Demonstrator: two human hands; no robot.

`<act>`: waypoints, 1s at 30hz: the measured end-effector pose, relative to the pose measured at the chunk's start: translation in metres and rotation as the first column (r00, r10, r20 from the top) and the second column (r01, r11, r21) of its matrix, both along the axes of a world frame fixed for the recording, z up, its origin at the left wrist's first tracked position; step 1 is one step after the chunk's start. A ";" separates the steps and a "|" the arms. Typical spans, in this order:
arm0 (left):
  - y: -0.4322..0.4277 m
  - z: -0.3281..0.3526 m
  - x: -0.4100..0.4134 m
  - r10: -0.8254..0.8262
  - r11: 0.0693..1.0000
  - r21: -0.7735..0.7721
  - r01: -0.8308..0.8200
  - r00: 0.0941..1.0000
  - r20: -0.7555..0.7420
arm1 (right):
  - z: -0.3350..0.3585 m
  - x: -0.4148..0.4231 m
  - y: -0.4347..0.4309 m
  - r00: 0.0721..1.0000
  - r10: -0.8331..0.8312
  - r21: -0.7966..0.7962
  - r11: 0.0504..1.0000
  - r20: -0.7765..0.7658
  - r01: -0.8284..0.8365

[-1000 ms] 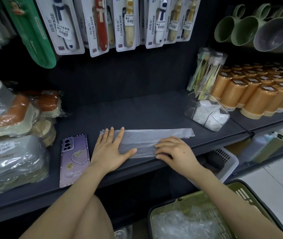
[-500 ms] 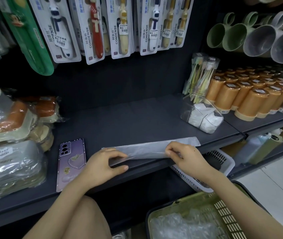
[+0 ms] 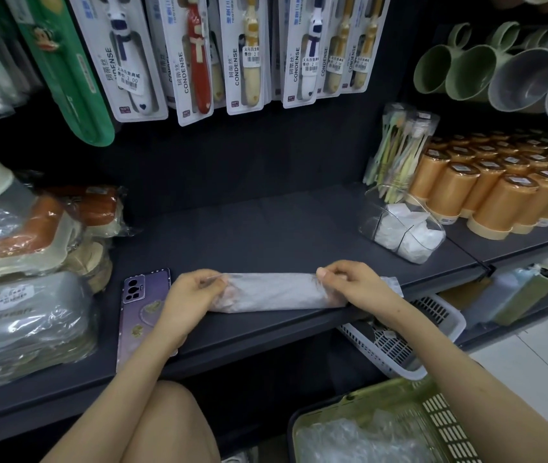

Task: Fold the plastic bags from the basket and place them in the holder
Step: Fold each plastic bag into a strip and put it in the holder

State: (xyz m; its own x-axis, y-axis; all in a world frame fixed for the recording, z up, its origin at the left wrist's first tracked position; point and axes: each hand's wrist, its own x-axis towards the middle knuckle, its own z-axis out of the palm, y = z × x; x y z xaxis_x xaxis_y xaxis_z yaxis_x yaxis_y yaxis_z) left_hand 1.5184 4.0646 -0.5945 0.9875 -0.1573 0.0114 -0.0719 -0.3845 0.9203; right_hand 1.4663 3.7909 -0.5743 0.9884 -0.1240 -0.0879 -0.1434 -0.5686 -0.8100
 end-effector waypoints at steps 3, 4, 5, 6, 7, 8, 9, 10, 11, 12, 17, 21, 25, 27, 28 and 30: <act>-0.002 0.000 0.000 0.087 0.995 0.043 -0.088 0.996 0.038 | -0.005 0.007 -0.001 0.999 -0.046 -0.028 0.999 -0.016 0.045; -0.002 0.000 0.000 0.109 0.991 0.069 -0.113 0.993 0.052 | -0.007 0.009 -0.001 0.998 -0.066 -0.069 0.996 -0.022 0.065; -0.002 -0.001 0.001 0.128 0.984 0.118 -0.135 0.989 0.069 | -0.008 0.011 0.000 0.996 -0.084 -0.116 0.990 -0.030 0.080; -0.001 -0.002 0.002 0.140 0.972 0.175 -0.154 0.986 0.093 | -0.008 0.012 0.000 0.995 -0.090 -0.163 0.983 -0.037 0.083; -0.002 -0.001 0.001 0.156 0.951 0.249 -0.182 0.980 0.120 | -0.007 0.012 0.002 0.995 -0.087 -0.205 0.976 -0.042 0.077; -0.002 0.000 0.000 0.169 0.912 0.347 -0.219 0.971 0.169 | -0.005 0.013 0.003 0.996 -0.081 -0.245 0.967 -0.044 0.068; -0.003 0.003 -0.002 0.156 0.850 0.456 -0.263 0.953 0.258 | -0.004 0.013 0.005 0.996 -0.078 -0.287 0.956 -0.045 0.062; -0.005 0.004 -0.004 0.101 0.779 0.551 -0.299 0.927 0.361 | -0.002 0.013 0.006 0.996 -0.076 -0.330 0.942 -0.045 0.057; -0.008 0.003 -0.006 0.013 0.714 0.620 -0.325 0.892 0.453 | -0.001 0.013 0.008 0.996 -0.076 -0.369 0.928 -0.045 0.054; -0.012 0.003 -0.008 -0.066 0.674 0.651 -0.349 0.849 0.524 | 0.000 0.014 0.010 0.996 -0.075 -0.404 0.913 -0.044 0.051; -0.043 0.001 -0.018 -0.334 0.594 0.804 -0.035 0.898 0.286 | 0.000 0.018 0.015 0.997 -0.059 -0.496 0.868 -0.040 0.031; -0.053 -0.004 -0.029 -0.263 0.436 0.887 -0.150 0.922 0.285 | -0.001 0.018 0.016 0.998 -0.052 -0.518 0.855 -0.031 0.028; -0.055 -0.011 -0.023 -0.311 0.490 0.855 -0.169 0.882 0.353 | -0.002 0.018 0.014 0.998 -0.062 -0.515 0.856 -0.020 0.043; -0.053 -0.017 -0.021 -0.308 0.506 0.859 -0.081 0.913 0.268 | -0.001 0.017 0.014 0.998 -0.066 -0.508 0.860 -0.018 0.047; -0.051 -0.019 -0.019 -0.283 0.534 0.845 -0.037 0.934 0.219 | 0.000 0.017 0.014 0.998 -0.067 -0.504 0.862 -0.018 0.049; -0.047 -0.021 -0.014 -0.258 0.556 0.830 0.048 0.959 0.117 | 0.000 0.017 0.013 0.998 -0.068 -0.496 0.867 -0.017 0.050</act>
